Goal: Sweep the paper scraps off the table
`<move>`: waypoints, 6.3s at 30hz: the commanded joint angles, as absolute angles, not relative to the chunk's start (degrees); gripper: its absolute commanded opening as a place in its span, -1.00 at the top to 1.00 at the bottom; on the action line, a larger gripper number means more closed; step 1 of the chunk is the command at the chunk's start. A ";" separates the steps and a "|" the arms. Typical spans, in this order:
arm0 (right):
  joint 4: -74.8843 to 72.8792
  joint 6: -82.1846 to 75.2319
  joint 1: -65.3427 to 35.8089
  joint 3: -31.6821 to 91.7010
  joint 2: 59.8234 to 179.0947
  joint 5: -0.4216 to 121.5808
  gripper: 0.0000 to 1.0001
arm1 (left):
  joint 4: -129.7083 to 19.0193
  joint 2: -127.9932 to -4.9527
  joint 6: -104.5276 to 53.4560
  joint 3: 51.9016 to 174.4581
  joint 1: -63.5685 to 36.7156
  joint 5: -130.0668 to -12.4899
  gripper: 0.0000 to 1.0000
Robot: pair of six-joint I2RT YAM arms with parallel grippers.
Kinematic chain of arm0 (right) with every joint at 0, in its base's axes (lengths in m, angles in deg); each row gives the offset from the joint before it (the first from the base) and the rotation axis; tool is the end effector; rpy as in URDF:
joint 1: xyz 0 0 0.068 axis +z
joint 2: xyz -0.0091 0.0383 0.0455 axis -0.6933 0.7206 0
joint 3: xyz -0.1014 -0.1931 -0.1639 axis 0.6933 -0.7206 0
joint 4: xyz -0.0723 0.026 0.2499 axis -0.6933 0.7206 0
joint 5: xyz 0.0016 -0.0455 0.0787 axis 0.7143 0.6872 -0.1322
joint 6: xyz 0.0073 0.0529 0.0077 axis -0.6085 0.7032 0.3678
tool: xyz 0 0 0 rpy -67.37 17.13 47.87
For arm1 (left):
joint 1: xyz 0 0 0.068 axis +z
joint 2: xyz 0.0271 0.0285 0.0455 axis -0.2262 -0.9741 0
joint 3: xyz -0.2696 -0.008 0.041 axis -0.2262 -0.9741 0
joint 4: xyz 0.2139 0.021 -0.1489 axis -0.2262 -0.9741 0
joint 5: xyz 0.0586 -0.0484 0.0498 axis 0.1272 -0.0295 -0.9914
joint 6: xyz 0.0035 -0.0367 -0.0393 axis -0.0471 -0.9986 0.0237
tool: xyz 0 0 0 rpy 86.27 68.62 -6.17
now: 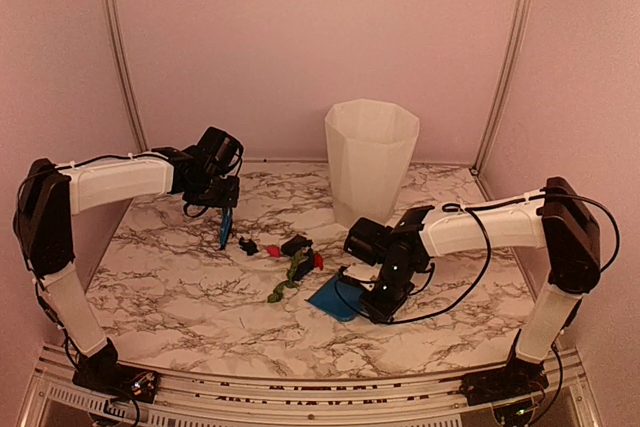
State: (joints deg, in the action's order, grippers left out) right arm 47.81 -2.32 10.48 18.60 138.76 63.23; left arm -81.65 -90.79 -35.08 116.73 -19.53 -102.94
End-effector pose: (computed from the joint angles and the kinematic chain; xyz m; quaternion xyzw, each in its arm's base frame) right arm 0.1775 0.2532 0.1680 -0.3948 0.9169 0.0573 0.0105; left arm 0.3310 -0.1948 0.2494 0.0195 0.9175 0.0112 0.3972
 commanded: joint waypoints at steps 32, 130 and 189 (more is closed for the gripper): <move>43.72 -3.10 7.64 28.04 147.12 65.95 1.00 | -76.30 -100.04 -18.61 125.87 -35.79 -70.52 1.00; -23.61 -82.80 -0.51 51.80 145.29 149.01 1.00 | -76.64 -65.44 -39.42 107.55 -26.74 -90.32 1.00; 50.21 0.91 17.11 23.37 139.03 63.53 1.00 | -76.81 -91.32 -29.16 115.33 -32.45 -89.04 1.00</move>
State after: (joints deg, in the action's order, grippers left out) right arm 51.11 2.09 16.68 20.15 137.31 63.53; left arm -79.08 -89.78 -28.33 116.17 -31.42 -92.07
